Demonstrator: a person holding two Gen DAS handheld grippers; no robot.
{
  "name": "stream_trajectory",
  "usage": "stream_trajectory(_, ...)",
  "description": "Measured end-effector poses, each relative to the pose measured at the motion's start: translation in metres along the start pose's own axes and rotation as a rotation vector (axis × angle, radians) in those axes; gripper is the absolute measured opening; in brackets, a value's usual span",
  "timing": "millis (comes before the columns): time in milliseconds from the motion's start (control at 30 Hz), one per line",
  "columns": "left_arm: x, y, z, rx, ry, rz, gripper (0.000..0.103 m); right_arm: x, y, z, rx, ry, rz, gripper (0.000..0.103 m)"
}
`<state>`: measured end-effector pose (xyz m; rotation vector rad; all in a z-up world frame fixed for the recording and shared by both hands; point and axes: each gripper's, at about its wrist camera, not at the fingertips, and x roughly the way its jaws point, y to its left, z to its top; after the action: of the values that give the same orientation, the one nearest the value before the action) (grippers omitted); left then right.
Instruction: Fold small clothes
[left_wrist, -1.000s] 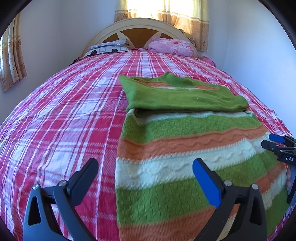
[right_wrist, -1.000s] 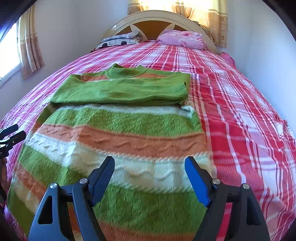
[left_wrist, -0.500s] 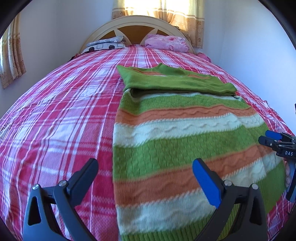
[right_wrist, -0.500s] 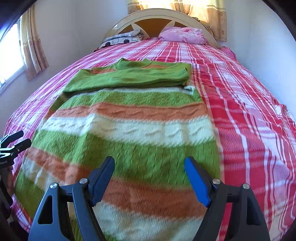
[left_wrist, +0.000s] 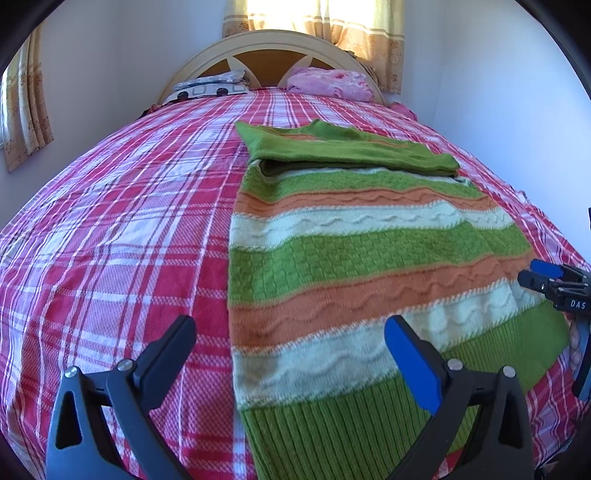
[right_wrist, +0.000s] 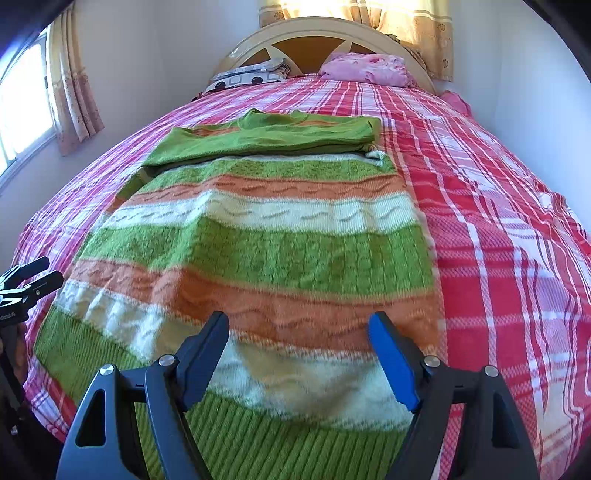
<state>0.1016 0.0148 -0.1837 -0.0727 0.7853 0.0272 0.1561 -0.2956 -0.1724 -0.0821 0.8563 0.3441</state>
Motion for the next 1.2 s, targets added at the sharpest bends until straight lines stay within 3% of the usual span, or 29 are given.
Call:
stream_trajectory(267, -0.009, -0.010, -0.008, 0.019, 0.006, -0.001, 0.103, -0.013, 0.001, -0.016, -0.002, 0.005, 0.009, 0.079)
stream_trajectory(633, -0.019, -0.021, -0.028, 0.118, 0.034, 0.030, 0.103, -0.027, 0.003, -0.034, -0.009, -0.004, 0.017, 0.079)
stream_trajectory(867, -0.016, -0.009, -0.041, 0.084, 0.076, 0.032, 0.103, -0.036, -0.002, -0.049, 0.003, -0.022, 0.012, 0.079)
stream_trajectory(1067, -0.017, 0.008, -0.055, -0.008, 0.114, -0.027, 0.103, -0.051, -0.016, -0.064, 0.035, -0.054, -0.015, 0.079)
stream_trajectory(1200, -0.019, 0.011, -0.057, -0.051, 0.112, -0.063, 0.093, -0.058, -0.030, -0.074, 0.077, -0.067, -0.016, 0.079)
